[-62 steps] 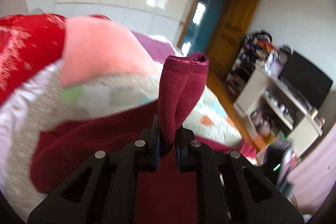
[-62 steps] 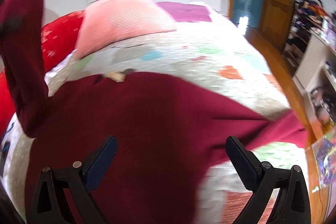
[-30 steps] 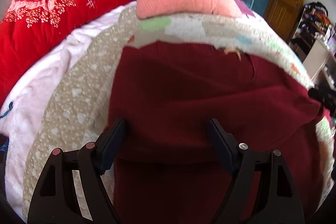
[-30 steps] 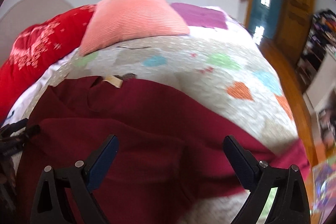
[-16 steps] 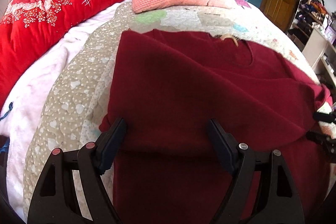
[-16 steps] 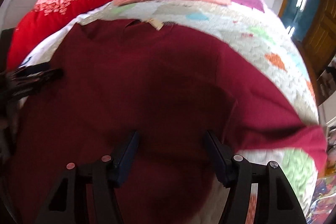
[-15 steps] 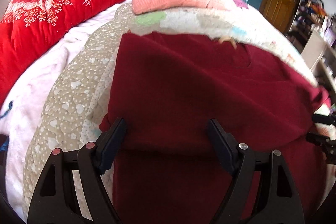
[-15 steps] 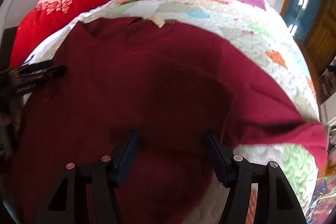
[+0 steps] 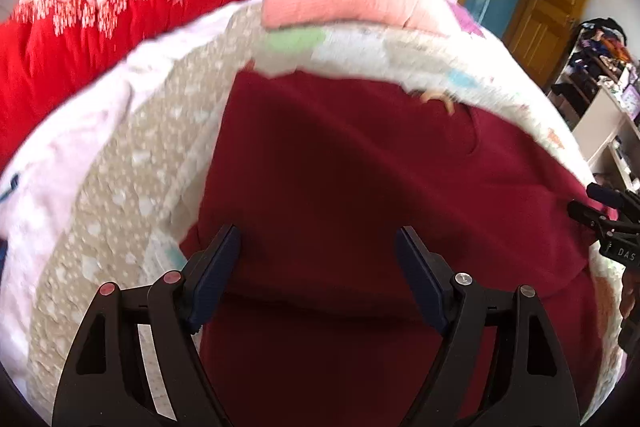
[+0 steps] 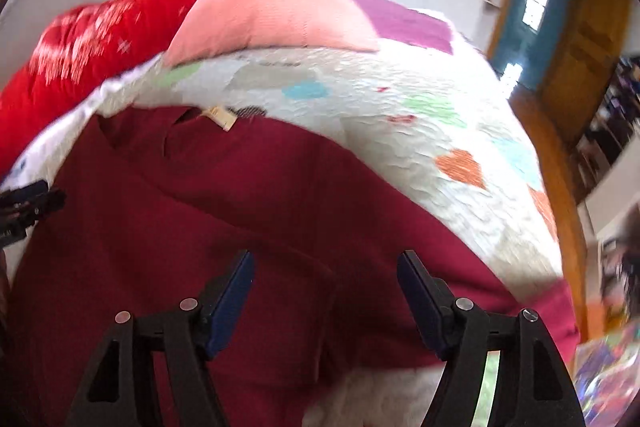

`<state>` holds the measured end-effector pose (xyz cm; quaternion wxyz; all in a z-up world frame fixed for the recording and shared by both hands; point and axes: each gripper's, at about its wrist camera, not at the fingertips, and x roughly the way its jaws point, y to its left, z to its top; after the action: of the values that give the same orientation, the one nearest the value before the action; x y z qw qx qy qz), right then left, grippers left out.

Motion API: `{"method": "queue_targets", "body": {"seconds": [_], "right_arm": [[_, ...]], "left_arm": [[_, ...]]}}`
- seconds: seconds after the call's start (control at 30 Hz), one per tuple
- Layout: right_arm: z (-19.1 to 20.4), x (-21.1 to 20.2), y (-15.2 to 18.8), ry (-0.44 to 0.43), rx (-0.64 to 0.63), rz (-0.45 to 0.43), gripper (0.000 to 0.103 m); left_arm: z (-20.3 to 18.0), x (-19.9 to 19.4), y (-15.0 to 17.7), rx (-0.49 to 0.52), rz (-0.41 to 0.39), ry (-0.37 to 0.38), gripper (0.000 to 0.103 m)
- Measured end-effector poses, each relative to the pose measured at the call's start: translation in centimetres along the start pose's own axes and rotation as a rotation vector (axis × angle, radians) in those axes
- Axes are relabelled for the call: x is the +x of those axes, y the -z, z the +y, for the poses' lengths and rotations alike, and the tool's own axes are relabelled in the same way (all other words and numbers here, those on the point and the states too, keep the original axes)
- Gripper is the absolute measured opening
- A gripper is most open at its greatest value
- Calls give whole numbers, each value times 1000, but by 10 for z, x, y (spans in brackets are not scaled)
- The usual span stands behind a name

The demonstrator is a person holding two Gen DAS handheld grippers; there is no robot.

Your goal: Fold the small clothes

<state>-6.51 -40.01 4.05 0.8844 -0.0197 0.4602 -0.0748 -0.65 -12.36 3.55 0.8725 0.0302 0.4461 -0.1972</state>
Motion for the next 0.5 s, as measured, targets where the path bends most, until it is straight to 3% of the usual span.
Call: {"method": "queue_targets", "body": {"seconds": [0.13,0.2,0.23,0.3,0.5], "right_arm": [[0,22,0,-50,-51,76,65],[2,25,9,-80,-54,69,41],[3,23,11,-77,-62,57,35],[6,19,12,-27,-79,29,5],[2,-10,-2,-6,-75,-75,5]], "left_arm": [[1,6,5,12,-7,-11,80],[-3,8,6,32,-7,-35,80],[-5,9,6,41,-6,-45,80],[-6,8,4,41,-11,-51,80],[2,2,-6,-56,-37,0,80]]}}
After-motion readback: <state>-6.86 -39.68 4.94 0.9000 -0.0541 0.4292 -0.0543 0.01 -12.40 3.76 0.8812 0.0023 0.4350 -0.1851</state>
